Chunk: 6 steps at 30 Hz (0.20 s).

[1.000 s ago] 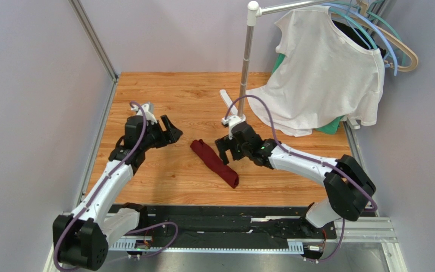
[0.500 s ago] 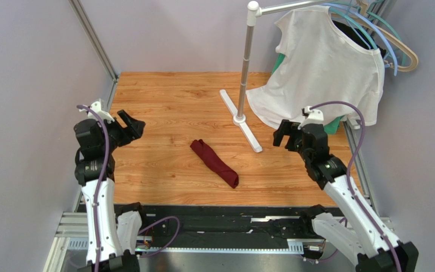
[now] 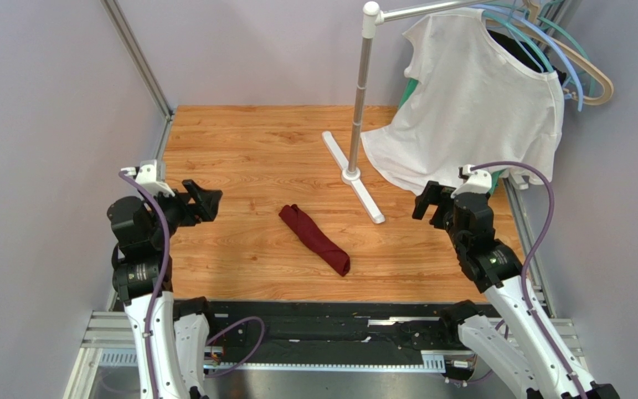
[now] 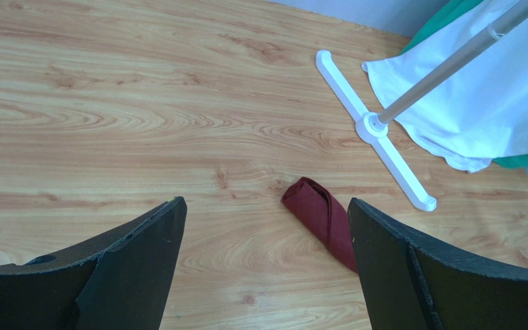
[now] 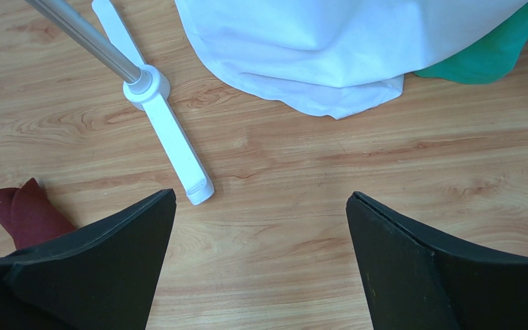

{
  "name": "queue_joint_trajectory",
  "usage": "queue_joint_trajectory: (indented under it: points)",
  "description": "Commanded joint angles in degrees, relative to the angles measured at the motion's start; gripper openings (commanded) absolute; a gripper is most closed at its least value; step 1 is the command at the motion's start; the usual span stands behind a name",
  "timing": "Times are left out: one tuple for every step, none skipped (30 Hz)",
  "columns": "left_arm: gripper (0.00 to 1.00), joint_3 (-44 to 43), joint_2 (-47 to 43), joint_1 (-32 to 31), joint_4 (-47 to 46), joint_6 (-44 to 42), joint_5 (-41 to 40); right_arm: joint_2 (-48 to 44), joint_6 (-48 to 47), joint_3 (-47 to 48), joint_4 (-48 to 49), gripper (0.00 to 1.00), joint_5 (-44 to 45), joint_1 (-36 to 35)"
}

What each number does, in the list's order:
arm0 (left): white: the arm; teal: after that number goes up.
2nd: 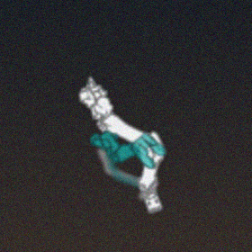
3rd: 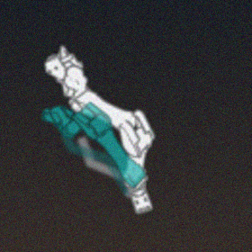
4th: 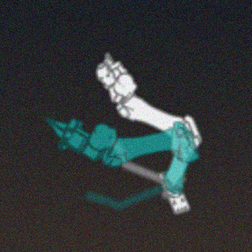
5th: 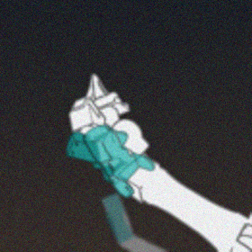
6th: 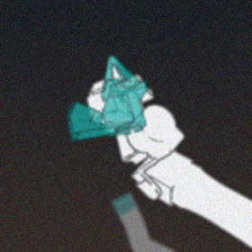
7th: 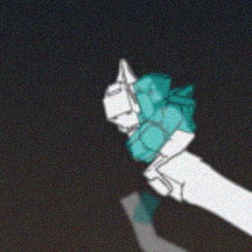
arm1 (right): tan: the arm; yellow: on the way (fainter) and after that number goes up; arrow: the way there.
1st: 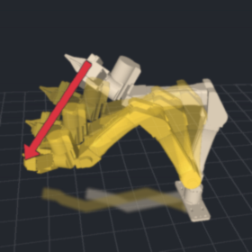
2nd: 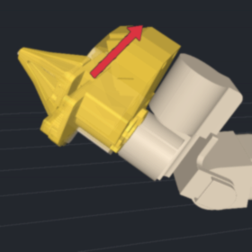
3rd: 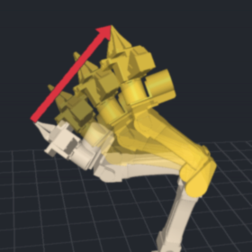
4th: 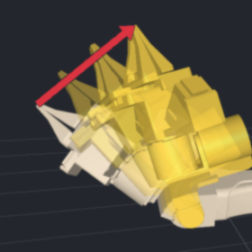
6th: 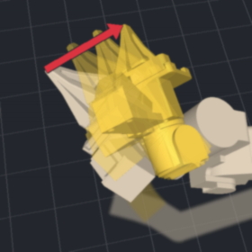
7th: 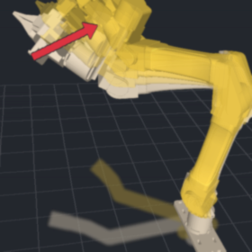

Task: Fold the napkin, place the utensils inside, and roll it up
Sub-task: Reset both arms

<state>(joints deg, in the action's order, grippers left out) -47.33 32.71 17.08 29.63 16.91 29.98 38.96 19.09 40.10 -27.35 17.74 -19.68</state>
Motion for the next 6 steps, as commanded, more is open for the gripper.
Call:
queue_joint_trajectory:
  points:
    - [0.96, 0.13, -0.98, 0.41, -0.97, -1.96, 1.14, 0.15, 0.16, 0.07, 0.37, 1.00, 1.77, 0.17]
    - [0.96, 0.22, -0.98, 0.41, -0.89, -1.88, 1.14, 0.15, 0.07, 0.07, 0.37, 1.00, 1.86, 0.17]
    - [0.96, 0.13, -0.89, 0.41, -0.89, -1.88, 0.70, 0.06, 0.16, -0.02, 0.37, 1.00, 1.95, 0.26]
    - [0.96, -0.04, -0.81, 0.41, -0.71, -1.88, 0.61, -0.02, 0.16, -0.02, 0.37, 1.00, 2.04, 0.17]
    - [0.96, -0.04, -0.80, 0.50, -0.71, -1.88, 0.44, -0.02, 0.07, -0.02, 0.37, 1.00, 2.04, 0.17]
    - [0.96, -0.13, -0.89, 0.50, -0.71, -1.79, 0.09, -0.11, -0.02, -0.02, 0.37, 1.00, 2.04, 0.17]
